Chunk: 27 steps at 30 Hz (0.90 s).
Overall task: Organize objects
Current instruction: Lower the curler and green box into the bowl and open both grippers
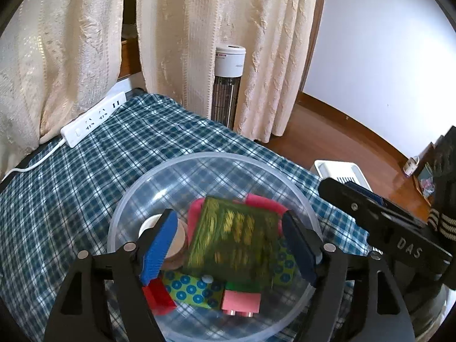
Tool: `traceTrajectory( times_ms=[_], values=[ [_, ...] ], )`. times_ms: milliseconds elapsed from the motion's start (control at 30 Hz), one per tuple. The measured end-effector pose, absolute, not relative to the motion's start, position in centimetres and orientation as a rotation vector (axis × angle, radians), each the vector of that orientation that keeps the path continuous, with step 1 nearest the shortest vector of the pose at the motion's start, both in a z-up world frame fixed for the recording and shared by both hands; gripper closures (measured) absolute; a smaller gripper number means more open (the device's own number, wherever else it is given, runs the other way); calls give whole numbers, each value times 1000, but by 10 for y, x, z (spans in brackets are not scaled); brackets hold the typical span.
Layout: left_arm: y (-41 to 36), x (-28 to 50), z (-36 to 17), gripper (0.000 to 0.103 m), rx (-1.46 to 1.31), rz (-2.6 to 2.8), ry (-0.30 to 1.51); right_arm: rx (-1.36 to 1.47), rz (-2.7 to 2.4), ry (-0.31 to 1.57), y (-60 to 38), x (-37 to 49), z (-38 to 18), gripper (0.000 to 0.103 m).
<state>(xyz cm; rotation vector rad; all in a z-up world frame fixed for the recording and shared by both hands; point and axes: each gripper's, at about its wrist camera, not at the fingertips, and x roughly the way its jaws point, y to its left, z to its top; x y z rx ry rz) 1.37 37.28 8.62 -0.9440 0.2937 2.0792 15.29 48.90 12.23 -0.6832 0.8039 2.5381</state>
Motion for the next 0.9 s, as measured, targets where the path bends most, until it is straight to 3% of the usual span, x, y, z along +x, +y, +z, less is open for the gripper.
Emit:
traceTrajectory(
  times_ms=[333, 900],
  values=[
    [341, 9, 92, 26, -956, 2124, 243, -691, 2550, 808, 485, 151, 123, 28],
    [334, 42, 71, 26, -971, 2060, 377, -699, 2569, 800, 480, 151, 125, 28]
  ],
)
